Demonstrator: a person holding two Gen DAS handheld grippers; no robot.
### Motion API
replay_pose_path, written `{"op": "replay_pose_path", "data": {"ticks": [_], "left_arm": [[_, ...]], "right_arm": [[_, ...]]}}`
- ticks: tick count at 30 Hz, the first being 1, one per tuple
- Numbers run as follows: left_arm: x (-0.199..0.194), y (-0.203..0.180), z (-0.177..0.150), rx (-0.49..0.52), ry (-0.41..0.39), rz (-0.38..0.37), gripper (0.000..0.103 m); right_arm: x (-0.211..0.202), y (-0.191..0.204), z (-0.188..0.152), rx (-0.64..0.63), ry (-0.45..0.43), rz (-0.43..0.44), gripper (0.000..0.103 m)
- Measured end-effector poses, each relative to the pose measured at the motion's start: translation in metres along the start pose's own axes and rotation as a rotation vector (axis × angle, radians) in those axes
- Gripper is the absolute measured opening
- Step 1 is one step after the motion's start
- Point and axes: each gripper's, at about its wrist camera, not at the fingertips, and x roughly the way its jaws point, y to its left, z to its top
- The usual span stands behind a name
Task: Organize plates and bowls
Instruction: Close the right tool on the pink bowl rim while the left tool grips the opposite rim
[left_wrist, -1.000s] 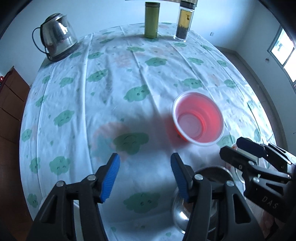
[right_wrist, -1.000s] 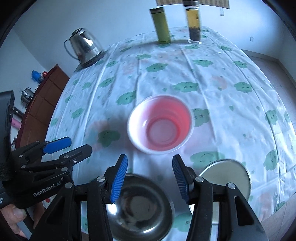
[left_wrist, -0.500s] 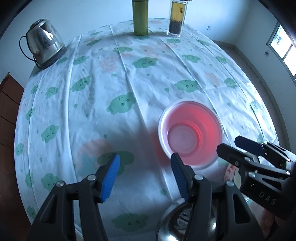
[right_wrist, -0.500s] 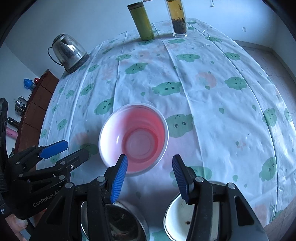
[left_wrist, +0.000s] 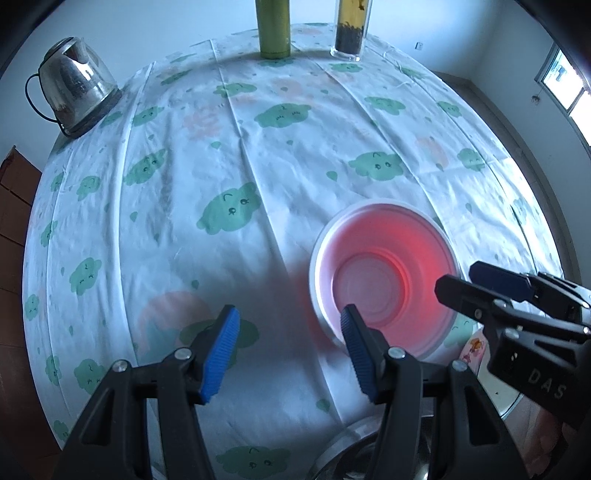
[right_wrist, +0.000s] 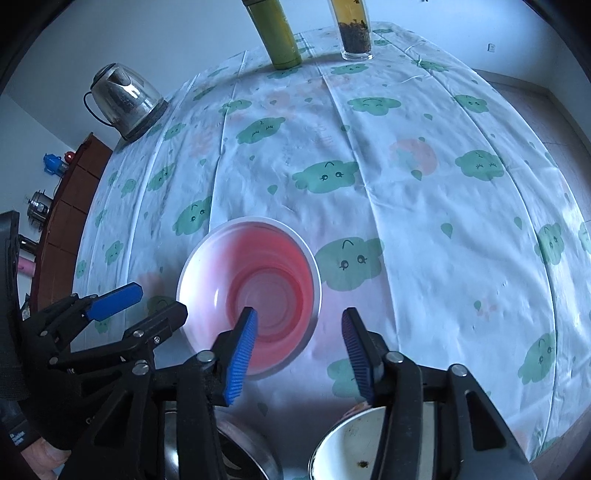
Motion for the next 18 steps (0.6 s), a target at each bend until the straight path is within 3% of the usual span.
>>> {"op": "replay_pose_path", "data": {"ticks": [14, 18], "left_arm": [[0.012, -0.005, 0.005, 0.011, 0.018, 0.002, 0.053], [0.014, -0.008, 0.004, 0.02, 0.027, -0.004, 0.035]], "right_arm": [[0.015, -0.004, 0.007, -0.023, 0.044, 0.011, 0.025], [0.015, -0.001, 0.007, -0.042, 0.046, 0.01, 0.021]]}}
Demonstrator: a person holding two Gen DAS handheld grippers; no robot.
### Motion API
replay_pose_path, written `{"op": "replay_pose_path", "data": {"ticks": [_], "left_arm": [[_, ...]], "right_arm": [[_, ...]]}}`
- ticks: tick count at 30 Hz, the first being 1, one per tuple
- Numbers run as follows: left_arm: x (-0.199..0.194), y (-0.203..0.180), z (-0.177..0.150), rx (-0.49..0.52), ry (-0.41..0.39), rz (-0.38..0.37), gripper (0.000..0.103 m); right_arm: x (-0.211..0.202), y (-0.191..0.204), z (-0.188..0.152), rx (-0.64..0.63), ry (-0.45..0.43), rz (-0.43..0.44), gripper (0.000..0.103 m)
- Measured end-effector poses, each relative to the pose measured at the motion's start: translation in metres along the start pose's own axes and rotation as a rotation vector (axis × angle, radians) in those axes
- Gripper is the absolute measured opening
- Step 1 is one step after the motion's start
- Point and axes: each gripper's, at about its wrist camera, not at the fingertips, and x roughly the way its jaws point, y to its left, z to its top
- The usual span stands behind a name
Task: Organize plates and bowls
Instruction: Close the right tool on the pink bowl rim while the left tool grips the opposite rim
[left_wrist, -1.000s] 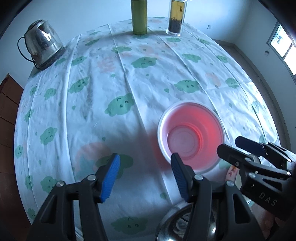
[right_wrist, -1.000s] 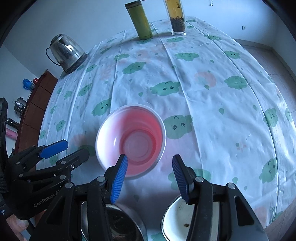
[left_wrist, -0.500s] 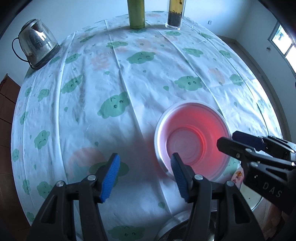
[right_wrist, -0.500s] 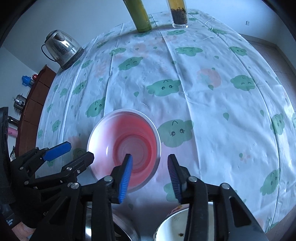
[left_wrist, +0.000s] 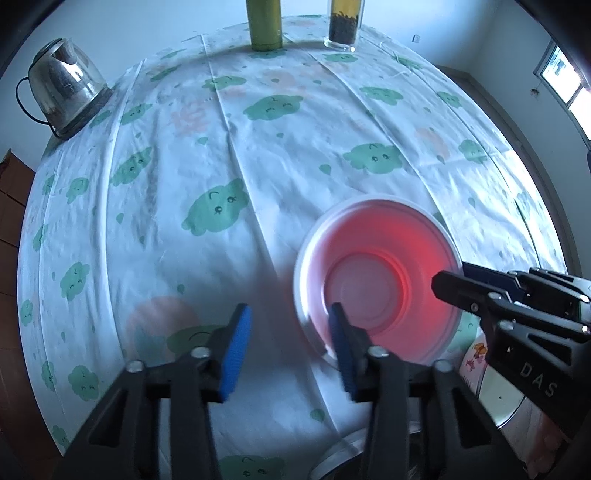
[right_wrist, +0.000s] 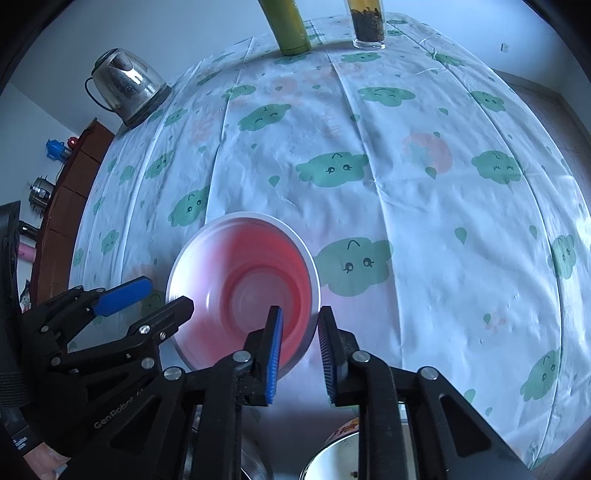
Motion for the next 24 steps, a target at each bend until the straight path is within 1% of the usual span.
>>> {"op": "replay_pose_path", "data": {"ticks": [1, 2, 3, 4, 5, 13, 24], "left_arm": [[0.001, -0.001, 0.0, 0.003, 0.003, -0.002, 0.032], [0.002, -0.002, 0.0, 0.005, 0.006, -0.004, 0.031], [0.003, -0.003, -0.001, 0.005, 0.007, -0.006, 0.026], [0.004, -0.003, -0.001, 0.004, 0.01, -0.009, 0.017], [0.006, -0.003, -0.001, 0.005, 0.02, -0.014, 0.014], [0.001, -0.003, -0.001, 0.003, 0.007, -0.016, 0.013], [-0.007, -0.003, -0.002, 0.001, 0.0, -0.013, 0.013]], "right_arm": [[0.001, 0.001, 0.0, -0.002, 0.002, -0.001, 0.02], [0.001, 0.001, 0.0, -0.004, 0.003, -0.001, 0.018], [0.002, 0.001, 0.0, -0.006, 0.006, -0.001, 0.016], [0.003, 0.001, 0.0, -0.009, 0.006, -0.001, 0.013], [0.004, 0.002, 0.0, -0.013, 0.008, -0.003, 0.012], [0.003, 0.003, -0.001, -0.012, 0.004, 0.005, 0.011], [-0.01, 0.008, -0.001, -0.024, -0.011, 0.012, 0.011]]}}
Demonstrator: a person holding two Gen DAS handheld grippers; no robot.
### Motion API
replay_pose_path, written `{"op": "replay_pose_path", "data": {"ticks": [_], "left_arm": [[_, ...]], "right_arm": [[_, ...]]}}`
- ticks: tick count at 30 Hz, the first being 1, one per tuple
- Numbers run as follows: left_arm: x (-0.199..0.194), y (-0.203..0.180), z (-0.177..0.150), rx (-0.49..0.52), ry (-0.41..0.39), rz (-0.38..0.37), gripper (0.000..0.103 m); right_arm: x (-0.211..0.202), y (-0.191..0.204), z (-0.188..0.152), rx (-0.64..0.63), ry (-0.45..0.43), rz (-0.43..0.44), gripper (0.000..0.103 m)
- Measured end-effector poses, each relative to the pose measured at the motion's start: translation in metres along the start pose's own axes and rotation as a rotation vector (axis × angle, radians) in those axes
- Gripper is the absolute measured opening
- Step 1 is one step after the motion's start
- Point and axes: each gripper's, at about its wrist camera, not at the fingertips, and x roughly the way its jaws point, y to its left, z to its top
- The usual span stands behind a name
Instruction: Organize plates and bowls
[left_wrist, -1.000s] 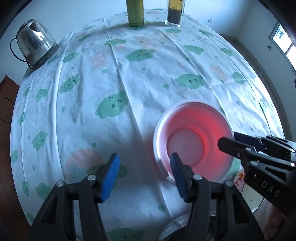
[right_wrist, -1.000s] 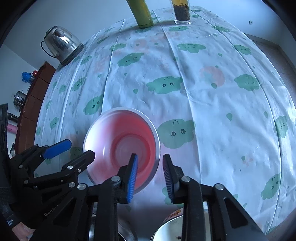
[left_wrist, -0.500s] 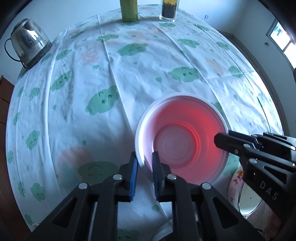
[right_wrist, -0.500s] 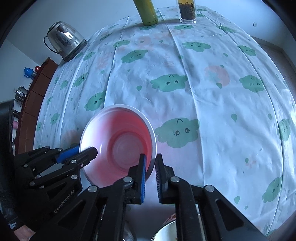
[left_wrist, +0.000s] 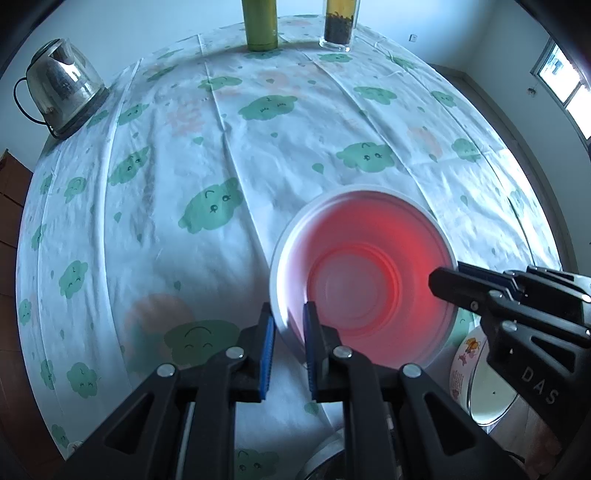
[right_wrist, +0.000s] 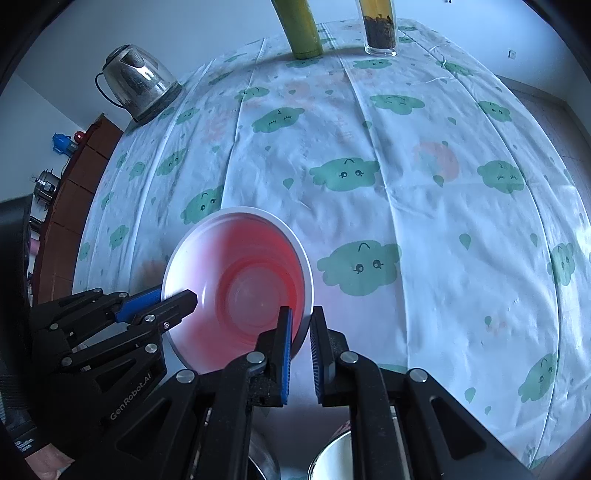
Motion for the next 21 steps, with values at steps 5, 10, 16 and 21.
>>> {"op": "replay_pose_path", "data": {"ticks": [5, 10, 16, 21], "left_arm": [[-0.006, 0.001, -0.002, 0.0, -0.007, 0.005, 0.013], [-0.011, 0.005, -0.005, -0.003, -0.009, 0.008, 0.013], [-0.018, 0.008, -0.008, -0.008, -0.012, 0.006, 0.013], [-0.024, 0.008, -0.011, -0.002, -0.019, 0.001, 0.013]], "right_arm": [[-0.005, 0.003, -0.002, -0.003, -0.005, 0.002, 0.011], [-0.01, 0.009, -0.003, -0.012, -0.011, 0.003, 0.011], [-0.016, 0.016, -0.006, -0.023, -0.018, 0.001, 0.011], [-0.021, 0.018, -0.009, -0.023, -0.024, -0.002, 0.011]]}}
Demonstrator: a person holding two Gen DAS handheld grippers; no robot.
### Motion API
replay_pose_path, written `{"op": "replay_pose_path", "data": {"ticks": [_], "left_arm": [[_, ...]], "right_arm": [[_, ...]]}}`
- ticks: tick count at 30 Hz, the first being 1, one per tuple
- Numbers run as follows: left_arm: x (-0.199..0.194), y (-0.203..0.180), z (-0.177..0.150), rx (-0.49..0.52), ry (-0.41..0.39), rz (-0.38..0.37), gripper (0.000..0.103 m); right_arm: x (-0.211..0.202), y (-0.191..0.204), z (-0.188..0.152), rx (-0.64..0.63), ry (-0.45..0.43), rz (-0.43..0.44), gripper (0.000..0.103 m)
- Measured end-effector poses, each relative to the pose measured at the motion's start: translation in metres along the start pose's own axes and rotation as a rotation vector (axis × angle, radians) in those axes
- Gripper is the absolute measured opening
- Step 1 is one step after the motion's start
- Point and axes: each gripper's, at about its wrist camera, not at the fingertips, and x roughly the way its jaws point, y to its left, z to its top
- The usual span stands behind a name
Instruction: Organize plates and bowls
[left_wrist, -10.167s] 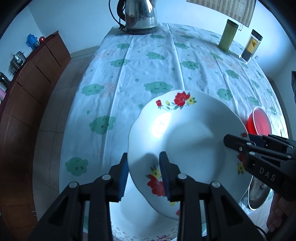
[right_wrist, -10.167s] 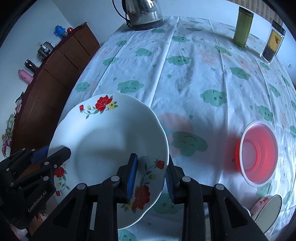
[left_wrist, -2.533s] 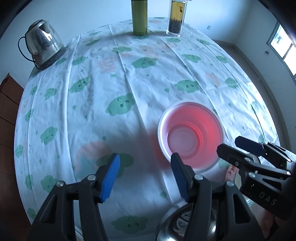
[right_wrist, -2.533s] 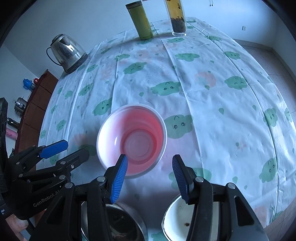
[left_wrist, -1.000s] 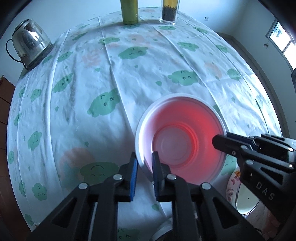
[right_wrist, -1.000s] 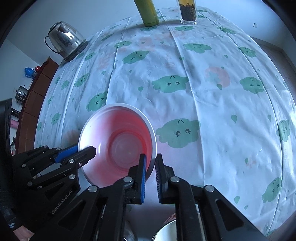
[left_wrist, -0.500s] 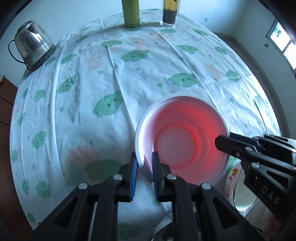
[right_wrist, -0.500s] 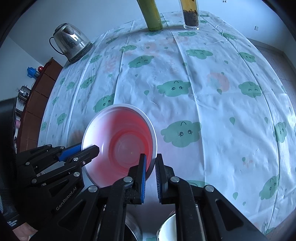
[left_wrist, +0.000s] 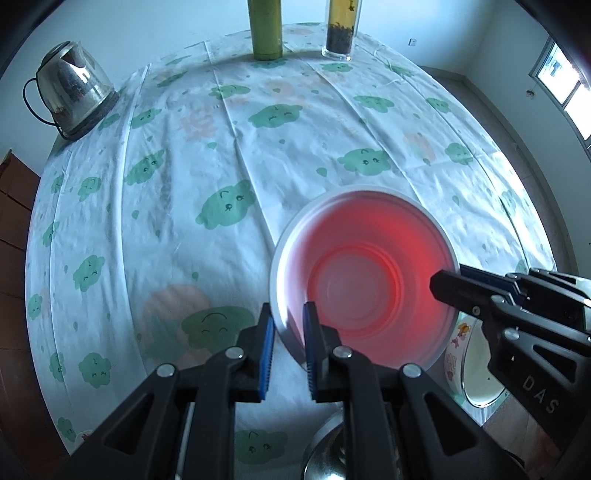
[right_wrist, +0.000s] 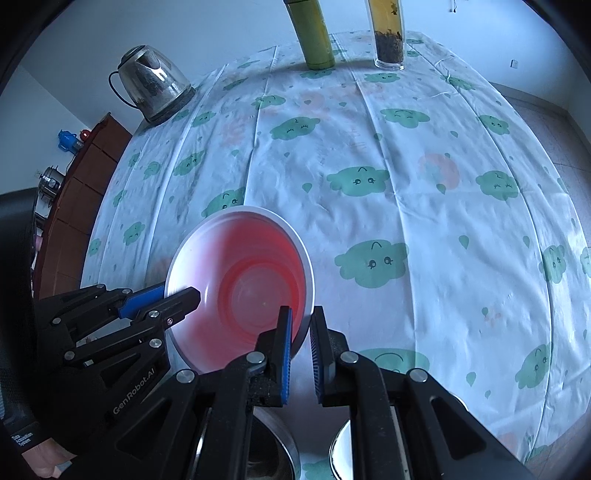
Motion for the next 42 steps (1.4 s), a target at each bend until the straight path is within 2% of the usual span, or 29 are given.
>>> {"op": "replay_pose_path", "data": {"ticks": [20, 42], "left_arm": [[-0.024, 0.007, -0.016, 0.001, -0.024, -0.017, 0.013], [-0.054, 0.005, -0.046, 0.018, -0.058, -0.047, 0.013]], "right_arm": [[-0.015, 0.015, -0.013, -0.004, -0.017, -0.013, 0.011], [-0.042, 0.03, -0.049, -0.009, -0.038, -0.03, 0.012]]}}
